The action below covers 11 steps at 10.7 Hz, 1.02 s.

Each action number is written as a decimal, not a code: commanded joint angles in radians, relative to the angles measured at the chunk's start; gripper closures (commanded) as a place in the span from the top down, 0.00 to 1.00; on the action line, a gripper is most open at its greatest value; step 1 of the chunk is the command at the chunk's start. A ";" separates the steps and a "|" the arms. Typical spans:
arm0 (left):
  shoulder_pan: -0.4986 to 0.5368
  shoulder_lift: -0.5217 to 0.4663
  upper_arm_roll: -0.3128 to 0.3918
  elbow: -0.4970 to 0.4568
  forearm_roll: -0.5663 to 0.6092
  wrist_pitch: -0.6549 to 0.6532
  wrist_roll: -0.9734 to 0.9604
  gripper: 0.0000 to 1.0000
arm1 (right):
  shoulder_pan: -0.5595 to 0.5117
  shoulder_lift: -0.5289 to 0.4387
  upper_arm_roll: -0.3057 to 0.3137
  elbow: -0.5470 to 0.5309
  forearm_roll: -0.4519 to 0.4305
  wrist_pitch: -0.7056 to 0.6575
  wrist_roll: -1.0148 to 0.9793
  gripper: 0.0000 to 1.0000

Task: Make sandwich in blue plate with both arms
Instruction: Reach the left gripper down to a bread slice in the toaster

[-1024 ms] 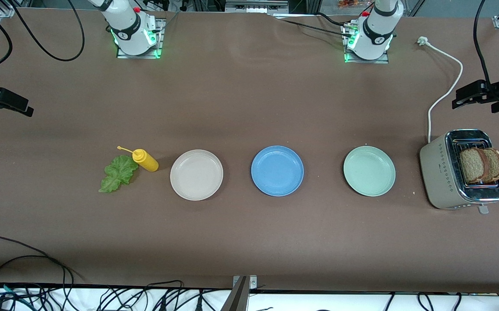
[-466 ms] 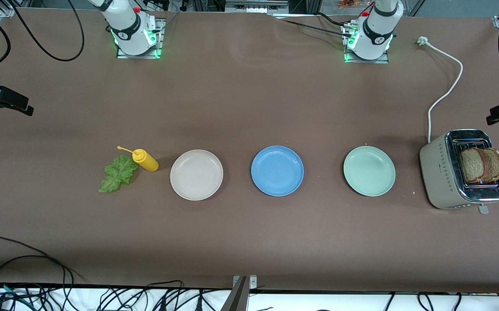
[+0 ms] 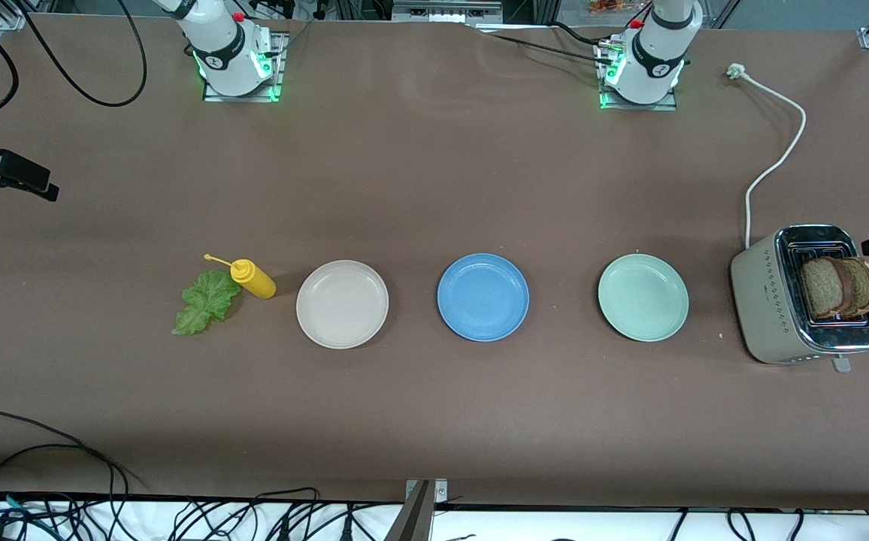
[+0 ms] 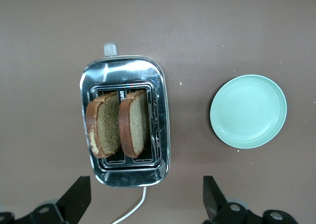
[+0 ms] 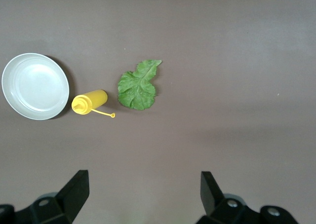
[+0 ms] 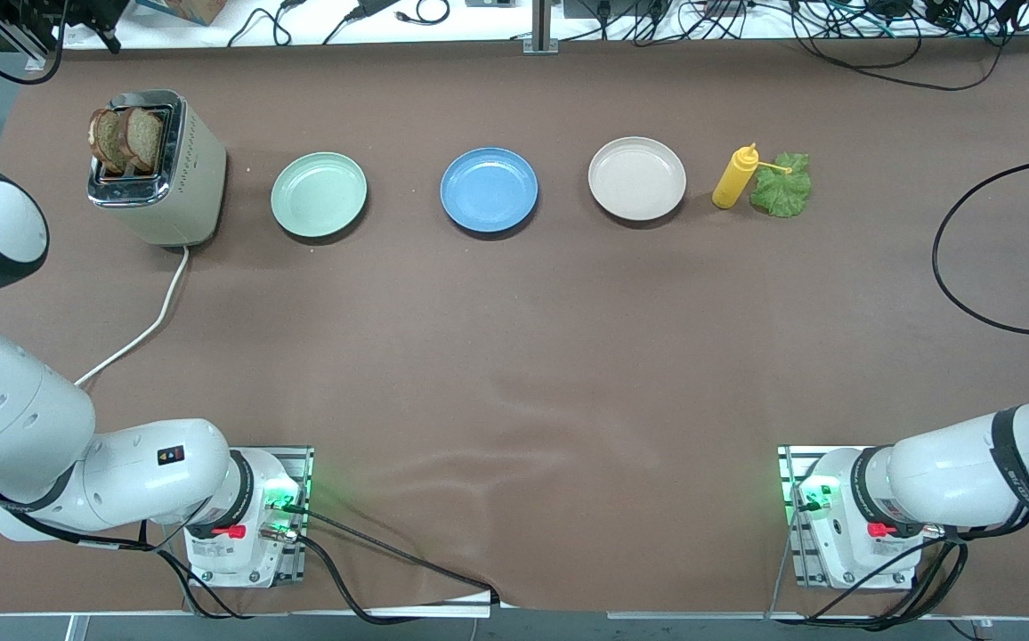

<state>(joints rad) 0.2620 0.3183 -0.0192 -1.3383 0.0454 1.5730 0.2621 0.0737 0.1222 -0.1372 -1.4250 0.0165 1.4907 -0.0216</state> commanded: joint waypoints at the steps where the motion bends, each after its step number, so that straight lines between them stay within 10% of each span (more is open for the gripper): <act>1: 0.062 0.073 -0.008 0.016 -0.068 0.064 0.057 1.00 | 0.003 0.007 -0.004 0.029 -0.015 -0.023 -0.020 1.00; 11: 0.095 0.072 -0.011 -0.275 -0.082 0.285 0.055 1.00 | 0.001 0.013 -0.002 0.029 0.031 -0.043 -0.041 1.00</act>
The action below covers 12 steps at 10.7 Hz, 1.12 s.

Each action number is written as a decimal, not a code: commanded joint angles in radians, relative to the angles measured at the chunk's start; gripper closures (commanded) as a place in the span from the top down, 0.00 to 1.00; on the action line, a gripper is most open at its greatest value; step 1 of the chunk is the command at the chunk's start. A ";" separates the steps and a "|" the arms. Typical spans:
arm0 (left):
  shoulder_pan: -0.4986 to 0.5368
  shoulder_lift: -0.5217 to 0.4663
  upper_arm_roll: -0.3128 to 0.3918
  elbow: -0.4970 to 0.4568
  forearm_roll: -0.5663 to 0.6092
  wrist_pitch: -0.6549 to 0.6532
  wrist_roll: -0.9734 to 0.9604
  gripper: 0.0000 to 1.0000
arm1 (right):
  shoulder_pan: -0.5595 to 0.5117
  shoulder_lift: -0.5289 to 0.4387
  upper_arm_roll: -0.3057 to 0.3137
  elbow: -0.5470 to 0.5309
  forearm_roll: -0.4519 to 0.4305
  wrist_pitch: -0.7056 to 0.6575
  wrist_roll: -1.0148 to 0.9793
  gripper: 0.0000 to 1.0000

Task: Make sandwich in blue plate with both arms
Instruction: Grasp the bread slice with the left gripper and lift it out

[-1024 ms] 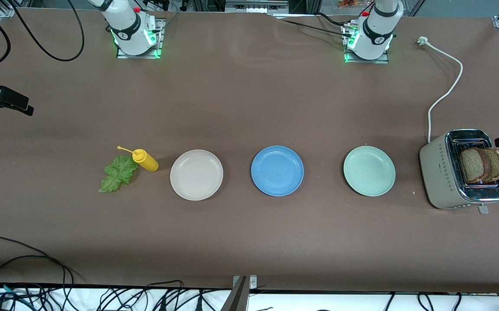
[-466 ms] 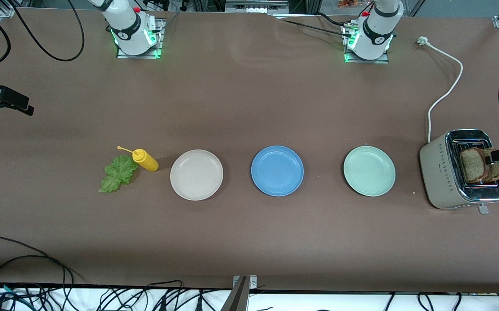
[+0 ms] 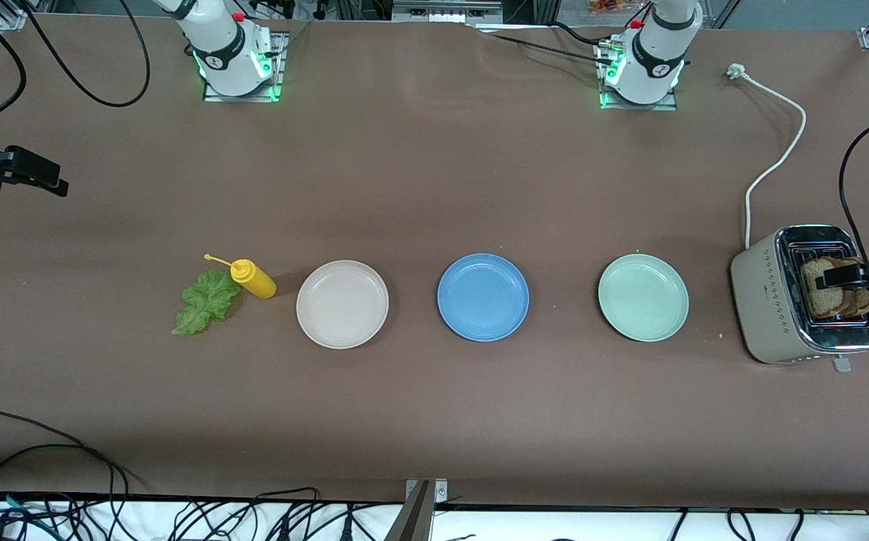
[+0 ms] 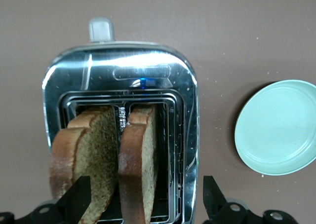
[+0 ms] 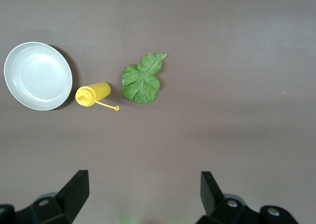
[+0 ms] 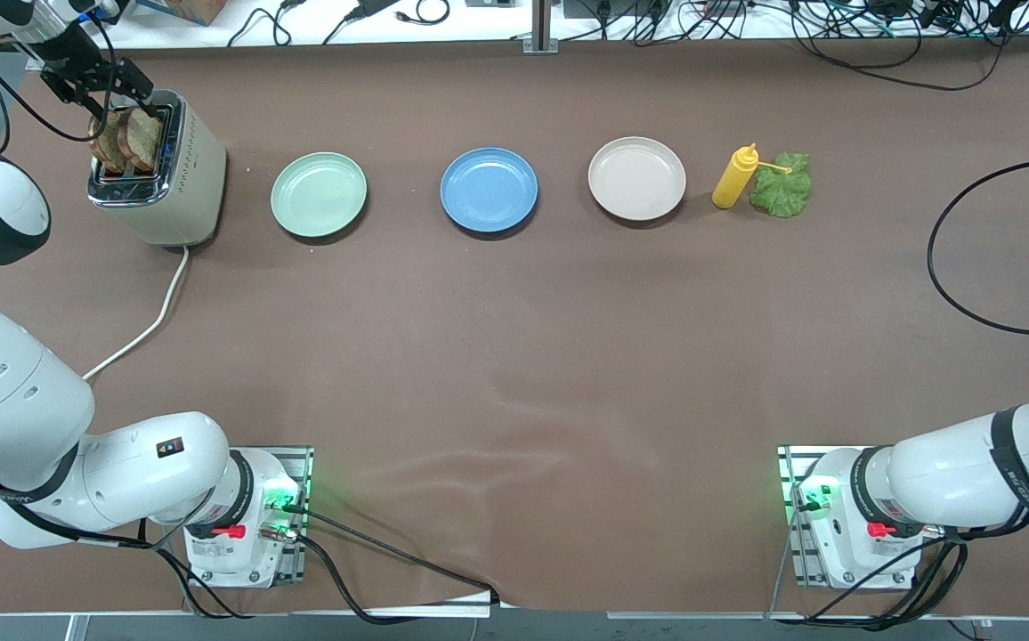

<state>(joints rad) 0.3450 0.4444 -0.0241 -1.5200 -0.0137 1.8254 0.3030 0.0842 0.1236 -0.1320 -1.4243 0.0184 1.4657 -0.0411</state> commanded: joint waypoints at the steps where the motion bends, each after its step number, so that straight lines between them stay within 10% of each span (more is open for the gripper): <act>1: 0.012 -0.064 -0.008 -0.109 -0.023 0.032 0.015 0.99 | -0.009 0.011 -0.008 0.028 0.031 -0.018 -0.019 1.00; 5: 0.011 -0.064 -0.008 -0.106 -0.009 0.044 0.015 0.04 | -0.011 0.010 -0.015 0.028 0.029 -0.019 -0.022 1.00; 12: 0.012 -0.099 -0.007 -0.098 -0.008 0.034 0.016 0.00 | -0.021 0.011 -0.025 0.019 0.048 0.004 -0.023 1.00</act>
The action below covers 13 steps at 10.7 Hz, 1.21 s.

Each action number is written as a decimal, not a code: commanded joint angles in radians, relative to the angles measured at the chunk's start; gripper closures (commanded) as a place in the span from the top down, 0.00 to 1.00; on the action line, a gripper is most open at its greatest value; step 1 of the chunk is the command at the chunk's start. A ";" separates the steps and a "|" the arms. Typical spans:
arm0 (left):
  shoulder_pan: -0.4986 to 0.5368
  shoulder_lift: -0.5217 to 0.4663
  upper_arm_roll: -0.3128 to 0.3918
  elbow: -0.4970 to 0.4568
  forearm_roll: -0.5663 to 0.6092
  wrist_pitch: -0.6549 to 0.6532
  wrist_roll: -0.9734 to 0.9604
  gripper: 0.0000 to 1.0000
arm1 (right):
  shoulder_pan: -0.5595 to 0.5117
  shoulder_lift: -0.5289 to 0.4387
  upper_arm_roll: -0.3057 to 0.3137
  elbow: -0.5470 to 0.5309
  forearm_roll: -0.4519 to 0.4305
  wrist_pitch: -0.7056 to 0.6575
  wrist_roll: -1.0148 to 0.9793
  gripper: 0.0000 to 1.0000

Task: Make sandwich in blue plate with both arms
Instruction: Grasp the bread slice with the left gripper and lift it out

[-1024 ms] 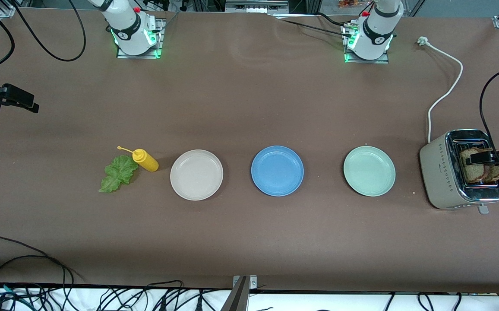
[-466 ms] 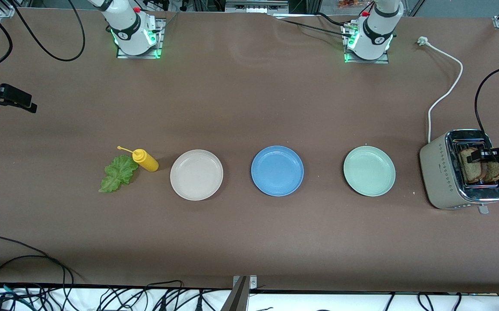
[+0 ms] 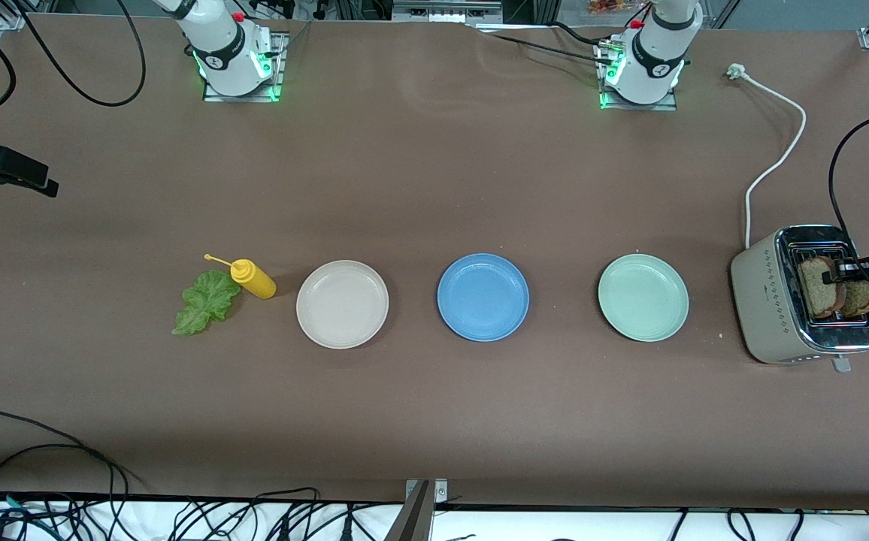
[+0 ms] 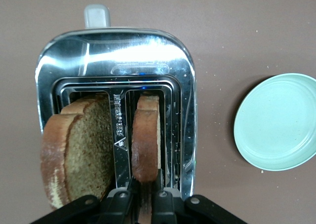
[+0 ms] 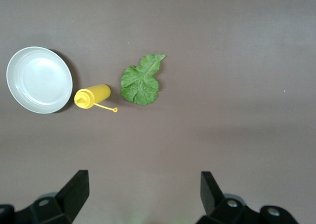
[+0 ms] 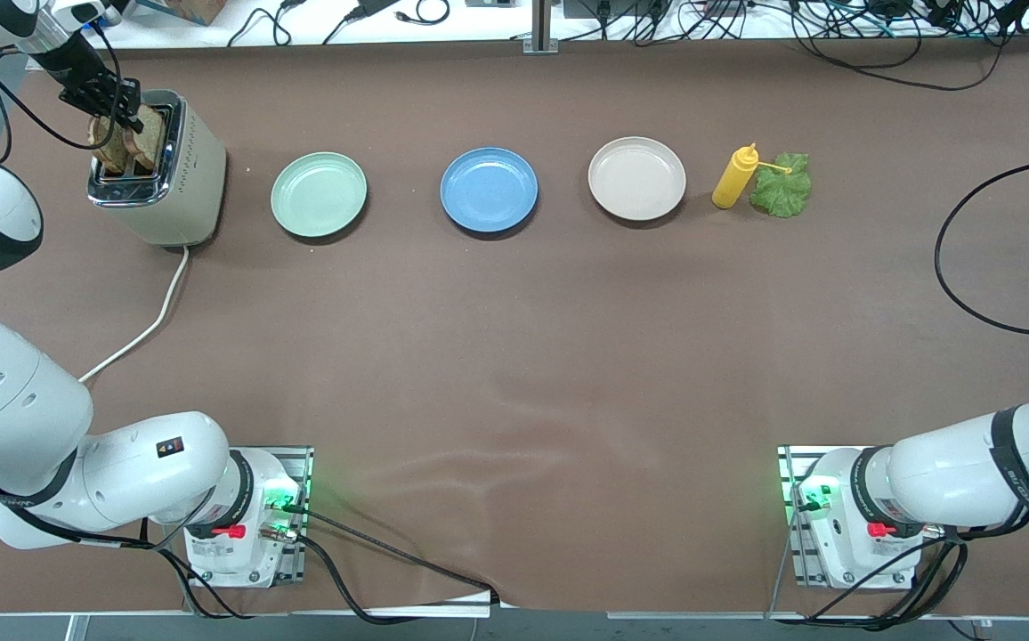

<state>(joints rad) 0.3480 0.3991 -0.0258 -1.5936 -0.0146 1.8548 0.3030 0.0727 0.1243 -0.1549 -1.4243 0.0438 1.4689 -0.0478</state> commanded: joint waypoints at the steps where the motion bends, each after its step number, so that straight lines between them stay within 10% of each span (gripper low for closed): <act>1: 0.009 -0.069 -0.005 -0.022 -0.007 0.001 0.013 0.00 | -0.013 0.011 -0.002 0.019 0.022 -0.001 -0.018 1.00; 8: -0.021 -0.100 -0.052 0.256 0.054 -0.301 0.008 0.00 | -0.017 0.021 0.003 0.019 0.021 0.001 -0.032 1.00; 13: -0.021 -0.134 -0.267 0.256 0.035 -0.390 -0.001 0.00 | -0.077 0.018 0.066 0.019 0.022 -0.001 -0.034 1.00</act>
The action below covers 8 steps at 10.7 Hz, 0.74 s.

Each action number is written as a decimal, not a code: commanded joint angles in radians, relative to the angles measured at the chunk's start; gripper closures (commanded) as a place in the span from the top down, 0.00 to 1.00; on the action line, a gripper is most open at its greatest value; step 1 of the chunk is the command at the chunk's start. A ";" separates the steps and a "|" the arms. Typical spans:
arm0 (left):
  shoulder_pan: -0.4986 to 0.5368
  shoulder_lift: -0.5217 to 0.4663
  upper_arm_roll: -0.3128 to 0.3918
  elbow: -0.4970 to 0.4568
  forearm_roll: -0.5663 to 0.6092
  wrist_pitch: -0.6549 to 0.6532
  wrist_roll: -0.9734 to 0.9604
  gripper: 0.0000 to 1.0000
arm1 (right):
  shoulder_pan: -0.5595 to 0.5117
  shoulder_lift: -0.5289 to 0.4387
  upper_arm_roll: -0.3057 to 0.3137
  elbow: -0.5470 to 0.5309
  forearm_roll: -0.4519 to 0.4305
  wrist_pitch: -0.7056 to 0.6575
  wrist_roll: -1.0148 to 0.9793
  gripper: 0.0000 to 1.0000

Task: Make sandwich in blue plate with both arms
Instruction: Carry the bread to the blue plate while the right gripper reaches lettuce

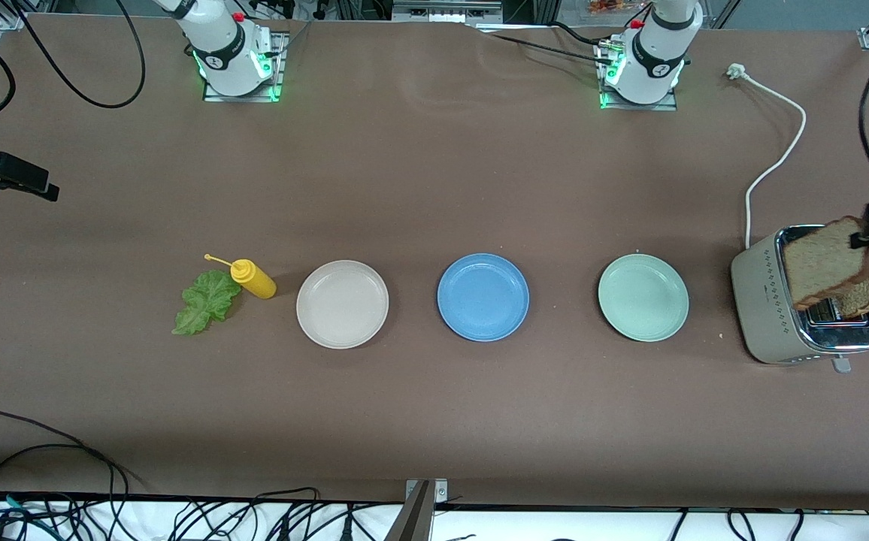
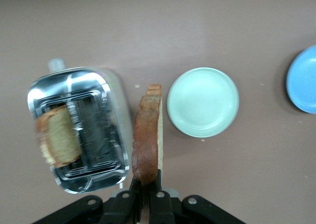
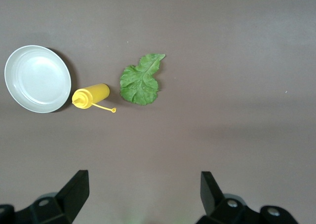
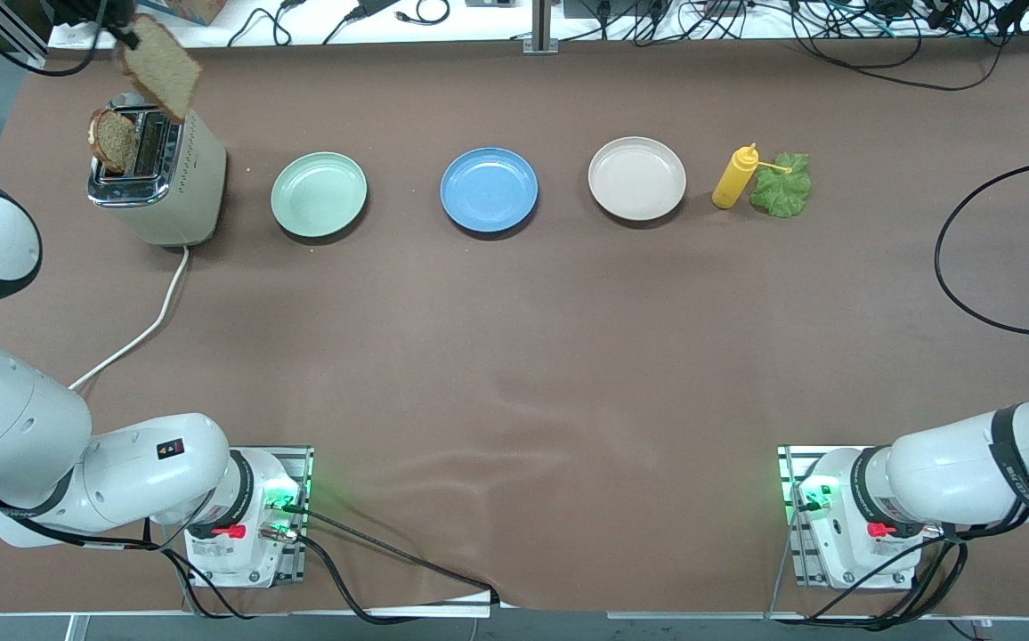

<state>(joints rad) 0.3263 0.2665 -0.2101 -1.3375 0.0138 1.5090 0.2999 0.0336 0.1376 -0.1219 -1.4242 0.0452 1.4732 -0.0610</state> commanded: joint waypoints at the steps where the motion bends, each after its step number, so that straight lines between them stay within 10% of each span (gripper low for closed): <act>1: -0.003 0.007 -0.141 -0.008 0.005 -0.061 0.001 0.00 | -0.038 0.007 0.034 0.021 0.021 -0.005 -0.022 1.00; 8: -0.209 0.219 -0.219 -0.019 -0.375 -0.055 -0.208 0.00 | -0.046 0.008 0.031 0.022 0.021 -0.007 -0.094 1.00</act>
<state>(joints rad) 0.1861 0.3900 -0.4332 -1.3817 -0.2265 1.4443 0.1225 0.0131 0.1386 -0.1027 -1.4234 0.0467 1.4738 -0.1070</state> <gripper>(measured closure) 0.916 0.000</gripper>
